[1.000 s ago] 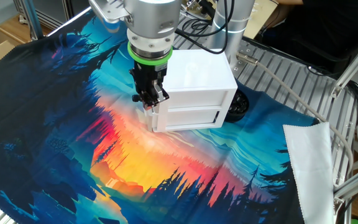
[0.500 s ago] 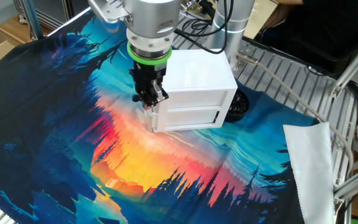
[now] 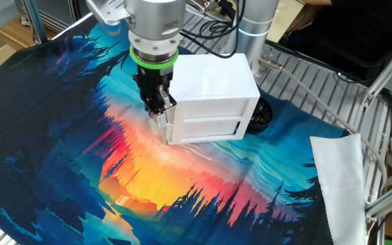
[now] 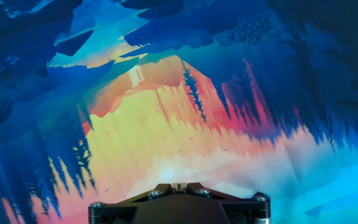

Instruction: Grasp the handle and close the drawer

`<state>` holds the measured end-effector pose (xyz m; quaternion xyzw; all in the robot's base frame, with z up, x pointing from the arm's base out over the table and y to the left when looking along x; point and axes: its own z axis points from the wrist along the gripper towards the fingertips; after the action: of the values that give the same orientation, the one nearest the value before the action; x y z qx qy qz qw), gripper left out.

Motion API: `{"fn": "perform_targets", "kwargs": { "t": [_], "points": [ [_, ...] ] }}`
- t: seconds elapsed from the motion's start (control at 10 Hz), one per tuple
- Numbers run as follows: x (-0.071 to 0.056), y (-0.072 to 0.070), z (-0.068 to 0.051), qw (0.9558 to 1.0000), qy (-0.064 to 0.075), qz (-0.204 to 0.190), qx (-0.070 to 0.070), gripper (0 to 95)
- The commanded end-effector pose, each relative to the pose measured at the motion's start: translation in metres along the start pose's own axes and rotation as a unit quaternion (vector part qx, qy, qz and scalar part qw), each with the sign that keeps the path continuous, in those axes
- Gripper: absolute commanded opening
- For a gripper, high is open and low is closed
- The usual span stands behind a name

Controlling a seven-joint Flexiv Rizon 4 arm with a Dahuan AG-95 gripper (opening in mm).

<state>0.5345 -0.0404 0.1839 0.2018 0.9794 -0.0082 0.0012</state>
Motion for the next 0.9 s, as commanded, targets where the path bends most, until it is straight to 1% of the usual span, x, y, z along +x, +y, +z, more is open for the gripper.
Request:
{"fn": "perform_targets", "kwargs": {
  "t": [0.1,0.4,0.5,0.9],
  "points": [
    [-0.001,-0.004,0.002,1.0000,0.001,0.005,0.000,0.0],
    [-0.003,-0.015,0.004,1.0000,0.001,-0.006,-0.001,0.0],
    [-0.003,-0.020,0.002,0.9999,0.001,-0.010,-0.001,0.0],
    [-0.002,-0.032,-0.001,0.9998,0.002,-0.018,0.000,0.0]
  ]
}}
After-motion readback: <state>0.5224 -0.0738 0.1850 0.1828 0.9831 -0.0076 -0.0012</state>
